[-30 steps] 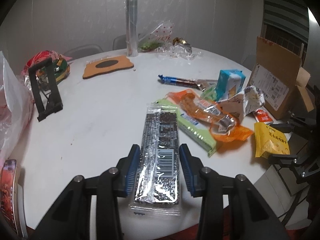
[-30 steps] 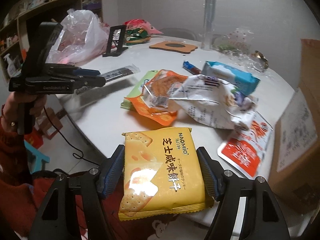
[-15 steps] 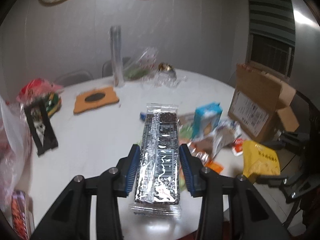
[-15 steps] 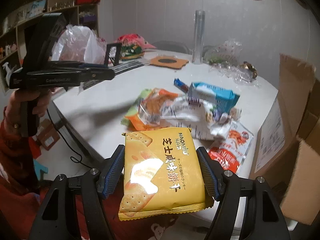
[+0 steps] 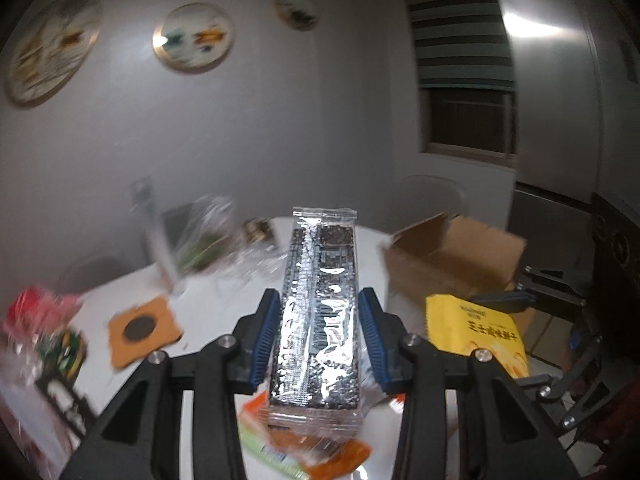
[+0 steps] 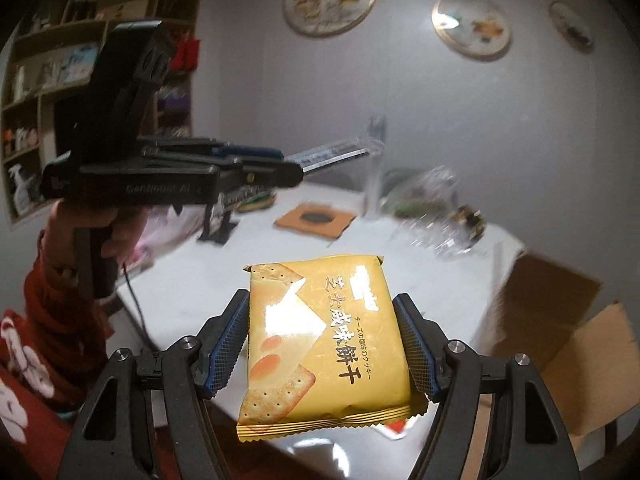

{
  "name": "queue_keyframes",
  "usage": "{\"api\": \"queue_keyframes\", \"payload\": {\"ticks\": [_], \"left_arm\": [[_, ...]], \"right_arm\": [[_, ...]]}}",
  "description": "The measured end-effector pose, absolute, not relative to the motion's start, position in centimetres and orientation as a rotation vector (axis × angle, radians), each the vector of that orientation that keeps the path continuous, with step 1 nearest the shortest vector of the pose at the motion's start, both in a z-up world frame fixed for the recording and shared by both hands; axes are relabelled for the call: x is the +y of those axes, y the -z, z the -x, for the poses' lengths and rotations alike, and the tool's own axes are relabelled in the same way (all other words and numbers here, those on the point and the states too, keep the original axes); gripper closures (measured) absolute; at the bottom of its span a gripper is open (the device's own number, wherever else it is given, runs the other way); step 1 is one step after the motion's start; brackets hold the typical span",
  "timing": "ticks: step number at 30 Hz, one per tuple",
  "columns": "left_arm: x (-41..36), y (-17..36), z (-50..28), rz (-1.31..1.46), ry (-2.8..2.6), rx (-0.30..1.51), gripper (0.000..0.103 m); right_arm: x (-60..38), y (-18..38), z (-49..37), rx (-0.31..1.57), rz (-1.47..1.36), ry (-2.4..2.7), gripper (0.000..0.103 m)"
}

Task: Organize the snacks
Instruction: 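Carry both packs into the cardboard box and open both tools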

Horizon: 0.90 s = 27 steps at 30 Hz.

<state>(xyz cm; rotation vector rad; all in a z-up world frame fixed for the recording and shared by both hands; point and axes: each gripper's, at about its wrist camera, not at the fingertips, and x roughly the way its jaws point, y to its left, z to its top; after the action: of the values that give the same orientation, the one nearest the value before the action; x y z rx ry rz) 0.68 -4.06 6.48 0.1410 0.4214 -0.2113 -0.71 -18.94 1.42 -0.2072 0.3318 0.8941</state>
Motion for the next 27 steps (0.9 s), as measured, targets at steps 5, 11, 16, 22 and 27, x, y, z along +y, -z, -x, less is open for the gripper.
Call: {"api": "queue_keyframes", "payload": {"ticks": [5,11,16,22,27], "left_arm": [[-8.7,-8.8,-3.7,-0.185,0.352,0.436,0.065],[-14.7,-8.9,-7.9,-0.240,0.489,0.501,0.065],[-19.2,-7.3,-11.6,-0.280,0.589,0.616,0.065],[-22.5,-5.0,-16.2,-0.312,0.631,0.755,0.065],[-24.2,-2.5,-18.4,-0.393,0.628,0.877,0.065]], "right_arm": [[-22.3,-3.3,-1.1,0.341,0.174,-0.769,0.035],[-26.8,-2.3,-4.0,0.424,0.116,-0.644,0.035],[-29.8,-0.5,-6.4,0.506,0.064,-0.587,0.035],[-30.8,1.3,-9.2,0.600,0.083,-0.552,0.035],[-30.0,2.3,-11.2,0.687,0.129,-0.543,0.035]]}}
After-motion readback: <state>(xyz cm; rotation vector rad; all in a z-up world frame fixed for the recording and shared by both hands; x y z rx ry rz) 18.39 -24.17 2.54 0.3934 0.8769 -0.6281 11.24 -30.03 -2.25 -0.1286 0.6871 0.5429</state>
